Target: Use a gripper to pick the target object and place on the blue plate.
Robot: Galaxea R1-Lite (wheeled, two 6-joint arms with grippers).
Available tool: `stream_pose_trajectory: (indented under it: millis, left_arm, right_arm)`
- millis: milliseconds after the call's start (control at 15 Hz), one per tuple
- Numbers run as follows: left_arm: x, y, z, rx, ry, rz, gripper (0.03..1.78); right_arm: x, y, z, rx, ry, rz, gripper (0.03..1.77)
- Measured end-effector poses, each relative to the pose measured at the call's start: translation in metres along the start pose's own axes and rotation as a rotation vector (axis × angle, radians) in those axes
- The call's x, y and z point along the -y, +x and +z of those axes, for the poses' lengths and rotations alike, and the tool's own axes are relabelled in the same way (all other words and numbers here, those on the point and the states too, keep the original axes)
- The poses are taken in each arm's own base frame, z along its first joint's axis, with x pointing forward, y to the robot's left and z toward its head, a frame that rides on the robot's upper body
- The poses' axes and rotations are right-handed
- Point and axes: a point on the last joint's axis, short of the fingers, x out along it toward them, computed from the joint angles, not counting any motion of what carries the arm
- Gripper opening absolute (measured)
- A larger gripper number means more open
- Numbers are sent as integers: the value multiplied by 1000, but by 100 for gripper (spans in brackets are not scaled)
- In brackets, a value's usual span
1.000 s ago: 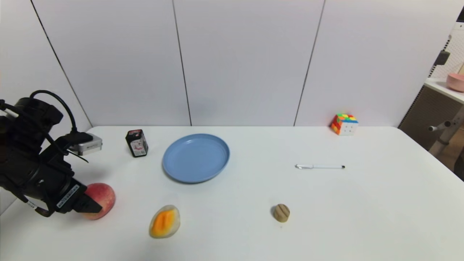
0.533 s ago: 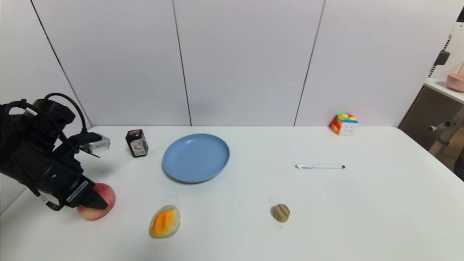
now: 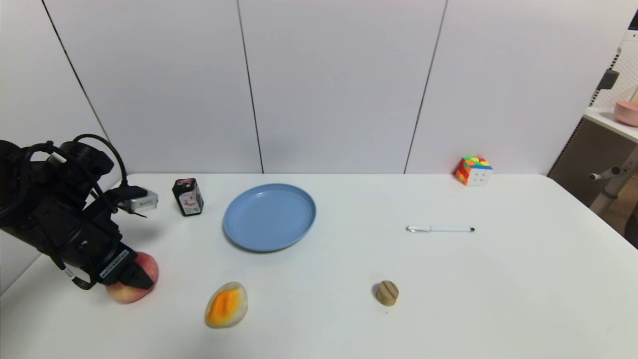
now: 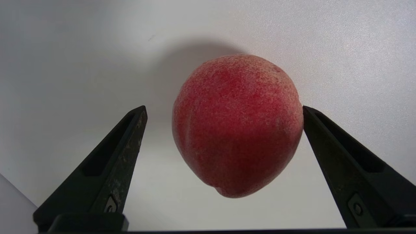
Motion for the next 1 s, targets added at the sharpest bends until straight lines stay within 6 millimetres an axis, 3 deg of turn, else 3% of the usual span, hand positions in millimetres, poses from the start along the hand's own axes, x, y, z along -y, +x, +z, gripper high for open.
stream_pose_trajectory:
  millis: [267, 400, 533, 1000]
  left_arm:
    - [1, 4, 1, -10, 5, -11, 169]
    - [2, 6, 2, -15, 9, -17, 136]
    - [2, 7, 2, -17, 27, -19, 121]
    - [10, 1, 7, 25, 49, -58, 118]
  right_arm:
    - [0, 0, 0, 0, 0, 0, 171]
    - [0, 0, 0, 0, 0, 0, 171]
    - [0, 0, 0, 0, 0, 0, 171]
    - [0, 0, 0, 0, 0, 0, 171]
